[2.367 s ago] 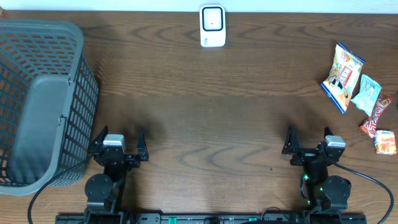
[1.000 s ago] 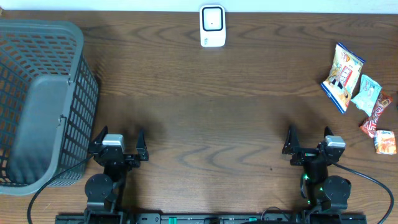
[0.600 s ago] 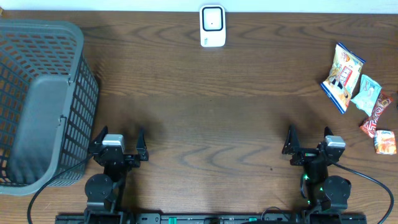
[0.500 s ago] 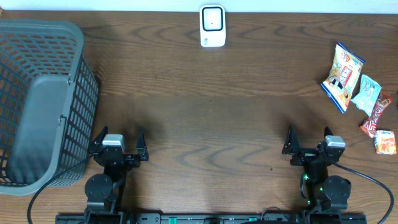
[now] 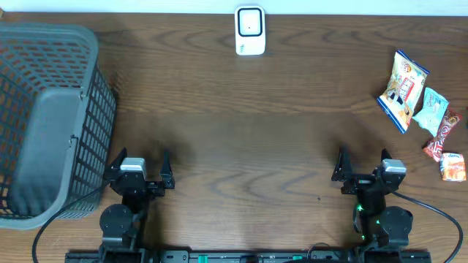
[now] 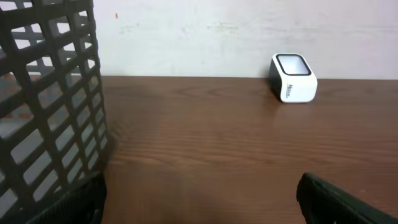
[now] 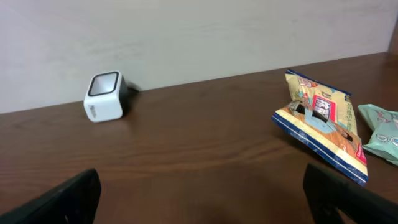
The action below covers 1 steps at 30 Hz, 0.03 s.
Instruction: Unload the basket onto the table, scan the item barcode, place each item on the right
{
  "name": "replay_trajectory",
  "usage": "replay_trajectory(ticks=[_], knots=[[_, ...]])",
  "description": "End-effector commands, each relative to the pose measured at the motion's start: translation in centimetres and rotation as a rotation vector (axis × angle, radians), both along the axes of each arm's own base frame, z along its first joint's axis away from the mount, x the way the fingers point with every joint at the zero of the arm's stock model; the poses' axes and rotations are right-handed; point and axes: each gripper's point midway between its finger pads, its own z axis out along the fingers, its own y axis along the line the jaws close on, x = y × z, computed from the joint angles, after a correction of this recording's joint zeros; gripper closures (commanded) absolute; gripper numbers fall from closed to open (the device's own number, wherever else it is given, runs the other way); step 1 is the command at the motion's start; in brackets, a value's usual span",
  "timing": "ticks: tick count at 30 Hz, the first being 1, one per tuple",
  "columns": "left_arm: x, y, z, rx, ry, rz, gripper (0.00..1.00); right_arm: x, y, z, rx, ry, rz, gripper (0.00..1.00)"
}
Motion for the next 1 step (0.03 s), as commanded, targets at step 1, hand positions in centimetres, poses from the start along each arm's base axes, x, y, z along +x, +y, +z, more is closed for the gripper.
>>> replay_trajectory(ticks=[1], knots=[[0.05,0.19,-1.62,-0.005,0.037,0.011,0.02,-0.02,0.33,-0.04,-0.012,0.000,0.013,0.01]])
